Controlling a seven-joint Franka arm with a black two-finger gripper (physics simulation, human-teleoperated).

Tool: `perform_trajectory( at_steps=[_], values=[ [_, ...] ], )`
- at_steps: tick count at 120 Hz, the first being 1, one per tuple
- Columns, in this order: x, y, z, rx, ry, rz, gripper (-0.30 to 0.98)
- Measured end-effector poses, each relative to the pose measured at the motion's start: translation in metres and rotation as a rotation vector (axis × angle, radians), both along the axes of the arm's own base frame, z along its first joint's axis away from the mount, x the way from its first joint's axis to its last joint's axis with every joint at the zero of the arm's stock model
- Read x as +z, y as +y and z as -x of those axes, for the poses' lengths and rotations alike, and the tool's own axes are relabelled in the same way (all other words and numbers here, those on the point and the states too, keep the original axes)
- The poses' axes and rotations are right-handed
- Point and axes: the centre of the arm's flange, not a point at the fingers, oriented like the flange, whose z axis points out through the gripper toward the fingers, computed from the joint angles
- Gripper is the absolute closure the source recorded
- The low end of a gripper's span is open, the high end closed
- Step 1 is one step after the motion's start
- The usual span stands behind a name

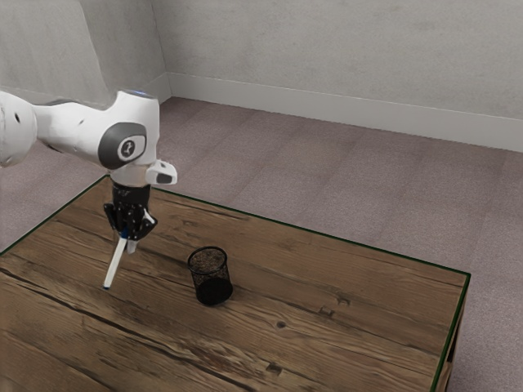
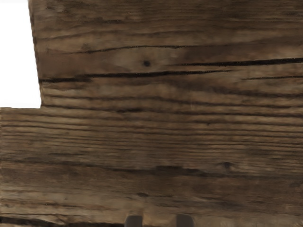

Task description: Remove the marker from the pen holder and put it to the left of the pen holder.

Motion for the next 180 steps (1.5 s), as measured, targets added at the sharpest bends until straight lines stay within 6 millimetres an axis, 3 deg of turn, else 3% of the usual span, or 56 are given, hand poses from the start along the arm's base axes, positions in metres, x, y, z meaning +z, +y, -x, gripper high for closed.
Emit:
perform_trajectory(
  at_steps=[23, 54, 86, 126, 132, 144, 153, 159, 169, 180],
  values=[
    [-0.054, 0.005, 0.028, -0.01, 0.12, 0.03, 0.77],
    [-0.072, 0.008, 0.037, -0.038, 0.11, 0.05, 0.76],
    [-0.072, 0.01, 0.033, -0.06, 0.076, 0.075, 0.26],
    [-0.067, 0.008, 0.031, -0.092, 0.059, 0.084, 0.05],
    [-0.048, 0.004, 0.028, -0.105, 0.025, 0.078, 0.04],
    [0.045, -0.008, 0.014, -0.144, -0.15, 0.044, 0.03],
    [0.109, -0.018, -0.009, -0.171, -0.285, 0.026, 0.02],
    [0.142, -0.024, -0.03, -0.179, -0.36, 0.03, 0.01],
    [0.167, -0.034, -0.051, -0.179, -0.425, 0.054, 0.01],
    [0.173, -0.041, -0.058, -0.179, -0.443, 0.075, 0.01]
  ],
)
